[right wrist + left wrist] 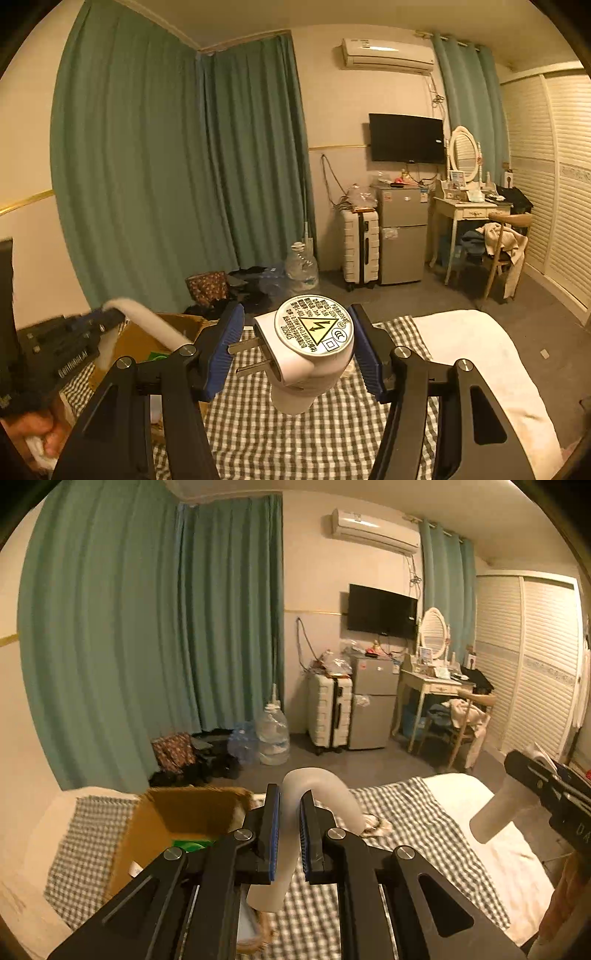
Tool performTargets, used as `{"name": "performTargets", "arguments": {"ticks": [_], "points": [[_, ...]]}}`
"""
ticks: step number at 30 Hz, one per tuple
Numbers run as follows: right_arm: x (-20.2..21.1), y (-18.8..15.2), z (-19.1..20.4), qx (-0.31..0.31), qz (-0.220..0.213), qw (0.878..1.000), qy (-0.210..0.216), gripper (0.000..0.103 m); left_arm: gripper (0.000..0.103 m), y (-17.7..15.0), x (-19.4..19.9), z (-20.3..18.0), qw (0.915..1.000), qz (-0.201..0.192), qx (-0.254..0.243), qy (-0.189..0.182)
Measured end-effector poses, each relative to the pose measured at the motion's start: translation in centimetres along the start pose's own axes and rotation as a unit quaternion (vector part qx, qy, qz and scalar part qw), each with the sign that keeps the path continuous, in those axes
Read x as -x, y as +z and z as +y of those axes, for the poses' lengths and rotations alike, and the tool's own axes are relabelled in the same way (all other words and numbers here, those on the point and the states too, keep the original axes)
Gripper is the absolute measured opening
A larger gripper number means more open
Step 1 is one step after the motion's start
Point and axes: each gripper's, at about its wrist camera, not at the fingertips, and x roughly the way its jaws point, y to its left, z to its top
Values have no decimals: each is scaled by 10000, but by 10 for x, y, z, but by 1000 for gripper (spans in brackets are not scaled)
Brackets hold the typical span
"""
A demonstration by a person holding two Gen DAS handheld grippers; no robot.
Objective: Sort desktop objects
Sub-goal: 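Lift the foam rod and plug and carry them over the cardboard box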
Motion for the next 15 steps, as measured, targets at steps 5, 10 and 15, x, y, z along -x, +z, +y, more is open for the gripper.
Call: {"name": "performTargets", "arguments": {"ticks": [5,10,15], "points": [[-10,7,29,20,72,9998,159,58,9,6,-4,44,9997,-91,164,179],[-25,9,63,-124,315,9983,479,58,9,5,-6,79,9997,-42,166,199],[-46,9,102,-77,463,9970,612,58,9,-2,-12,123,9986,-109,444,255]]}}
